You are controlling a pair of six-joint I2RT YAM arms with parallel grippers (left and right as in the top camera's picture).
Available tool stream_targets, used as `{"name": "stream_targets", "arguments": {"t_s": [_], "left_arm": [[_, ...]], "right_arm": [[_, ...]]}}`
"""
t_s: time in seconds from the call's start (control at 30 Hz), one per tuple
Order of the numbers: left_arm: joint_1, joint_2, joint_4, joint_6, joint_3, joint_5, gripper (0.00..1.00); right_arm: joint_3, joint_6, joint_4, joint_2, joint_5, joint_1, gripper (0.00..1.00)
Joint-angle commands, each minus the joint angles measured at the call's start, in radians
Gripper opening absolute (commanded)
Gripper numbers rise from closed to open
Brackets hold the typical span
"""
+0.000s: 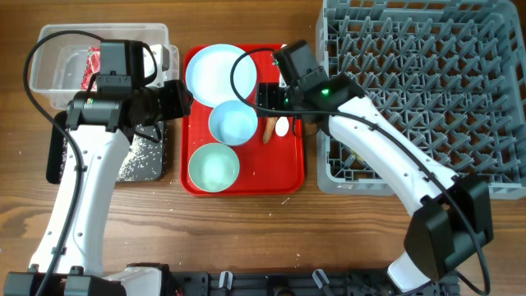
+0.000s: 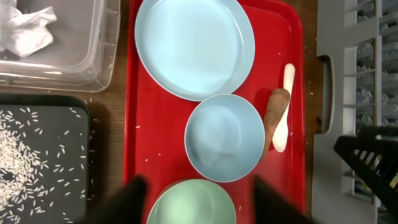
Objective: Sort waste into correct bins and load items into the dishwasher rack
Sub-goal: 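Grasp the light-blue bowl on the red tray with the right gripper, then place the light-blue bowl in the back of the dish rack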
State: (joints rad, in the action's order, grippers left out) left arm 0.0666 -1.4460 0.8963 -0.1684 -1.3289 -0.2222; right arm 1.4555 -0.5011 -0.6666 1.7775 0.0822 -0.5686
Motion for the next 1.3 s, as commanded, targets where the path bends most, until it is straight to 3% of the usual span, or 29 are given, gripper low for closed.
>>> {"name": "stream_targets", "arguments": {"t_s": [0.0,0.2,0.23,0.27,0.33,0.5,0.6,0.67,0.73,0.87,1.0,1.1,1.27], "left_arm": [[0.001,-0.008,-0.005,0.003,-0.01,0.074,0.75],[-0.059,-0.008,-0.019,-0.005,-0.01,0.119,0.8],[-0.072,-0.008,-0.019,-0.005,-0.01,0.119,0.85],[-0.078,-0.008,-0.02,-0.004,-0.01,0.119,0.98],[-0.078,-0.008,-0.016,-0.004,-0.01,0.119,1.0],[-0.078,-0.008,-0.012,-0.004,-0.01,0.119,1.0],[-0.078,-0.008,-0.012,-0.004,-0.01,0.119,1.0],[-0.078,-0.008,-0.012,-0.004,-0.01,0.119,1.0],[-0.078,-0.008,-0.012,-0.004,-0.01,0.119,1.0],[-0.078,-0.008,-0.012,-0.004,-0.01,0.119,1.0],[-0.078,-0.008,-0.012,-0.004,-0.01,0.119,1.0],[-0.078,-0.008,-0.012,-0.004,-0.01,0.119,1.0],[-0.078,-0.008,-0.012,-0.004,-0.01,0.119,1.0]], "right_arm": [[0.015,-0.13,0.012,0.064,0.027,-0.019,0.62],[0.015,-0.191,0.083,0.249,0.193,-0.024,0.57],[0.015,-0.191,0.095,0.268,0.217,-0.024,0.57],[0.015,-0.206,0.101,0.275,0.223,-0.023,0.48],[0.015,-0.209,0.109,0.278,0.215,-0.023,0.31],[0.015,-0.234,0.116,0.298,0.215,-0.023,0.09],[0.015,-0.242,0.115,0.301,0.205,-0.023,0.1],[0.015,-0.27,0.121,0.318,0.201,-0.023,0.29],[0.015,-0.285,0.124,0.325,0.202,-0.023,0.34],[0.015,-0.285,0.124,0.325,0.201,-0.023,0.04],[0.02,-0.271,0.122,0.303,0.202,-0.022,0.04],[0.02,-0.203,0.072,0.17,0.075,0.0,0.04],[0.02,-0.191,-0.067,-0.186,-0.488,0.119,0.04]]}}
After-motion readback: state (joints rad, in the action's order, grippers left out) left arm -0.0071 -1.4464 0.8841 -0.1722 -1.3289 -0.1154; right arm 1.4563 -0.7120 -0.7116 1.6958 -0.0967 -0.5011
